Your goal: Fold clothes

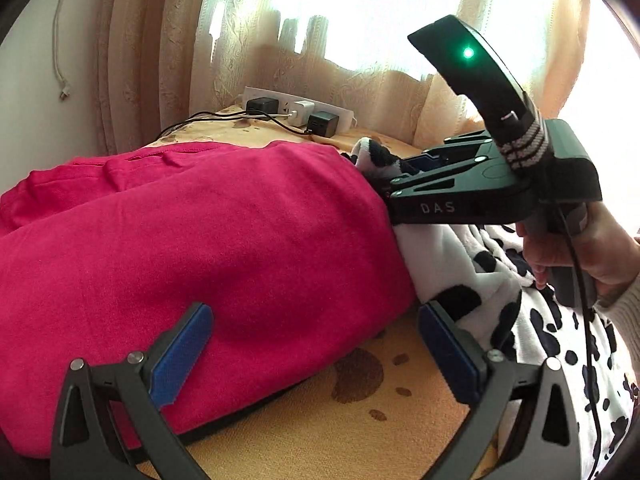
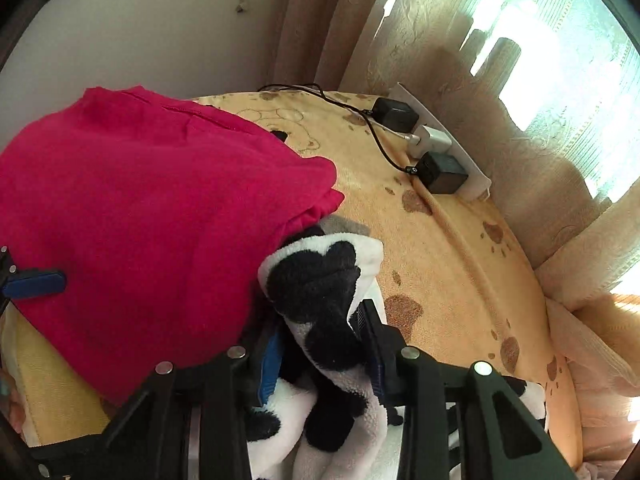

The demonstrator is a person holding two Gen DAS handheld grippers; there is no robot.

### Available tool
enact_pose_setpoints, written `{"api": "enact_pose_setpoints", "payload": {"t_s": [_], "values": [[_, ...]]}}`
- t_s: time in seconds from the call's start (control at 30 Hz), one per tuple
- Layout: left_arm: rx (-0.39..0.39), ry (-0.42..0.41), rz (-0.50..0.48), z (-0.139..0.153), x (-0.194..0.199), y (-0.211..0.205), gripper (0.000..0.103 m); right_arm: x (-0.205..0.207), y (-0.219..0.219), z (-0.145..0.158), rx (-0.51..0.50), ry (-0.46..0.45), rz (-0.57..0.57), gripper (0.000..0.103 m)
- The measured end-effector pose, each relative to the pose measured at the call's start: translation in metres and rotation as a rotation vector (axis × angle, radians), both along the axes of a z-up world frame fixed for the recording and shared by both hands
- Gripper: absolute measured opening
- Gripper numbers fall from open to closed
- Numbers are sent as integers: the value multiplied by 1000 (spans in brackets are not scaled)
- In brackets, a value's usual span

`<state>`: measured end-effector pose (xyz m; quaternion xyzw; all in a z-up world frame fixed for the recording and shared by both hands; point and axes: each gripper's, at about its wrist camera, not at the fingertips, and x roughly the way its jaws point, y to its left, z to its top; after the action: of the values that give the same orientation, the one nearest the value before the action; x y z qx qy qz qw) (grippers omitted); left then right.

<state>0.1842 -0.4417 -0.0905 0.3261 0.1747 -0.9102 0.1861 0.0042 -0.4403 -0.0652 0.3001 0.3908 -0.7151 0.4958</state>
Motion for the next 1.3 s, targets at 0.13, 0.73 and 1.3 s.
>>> {"api": "enact_pose_setpoints", "payload": {"t_s": [0.13, 0.73, 1.3], "values": [[-9, -11, 7, 0, -3, 1, 103, -6, -1, 6, -34, -8, -22, 16], [36, 3, -42, 20, -47, 18, 103, -81, 211, 170, -583, 113, -475, 9], [-213, -124, -185, 28, -141, 102, 103, -115, 478, 47, -586, -78, -1026, 9]]}}
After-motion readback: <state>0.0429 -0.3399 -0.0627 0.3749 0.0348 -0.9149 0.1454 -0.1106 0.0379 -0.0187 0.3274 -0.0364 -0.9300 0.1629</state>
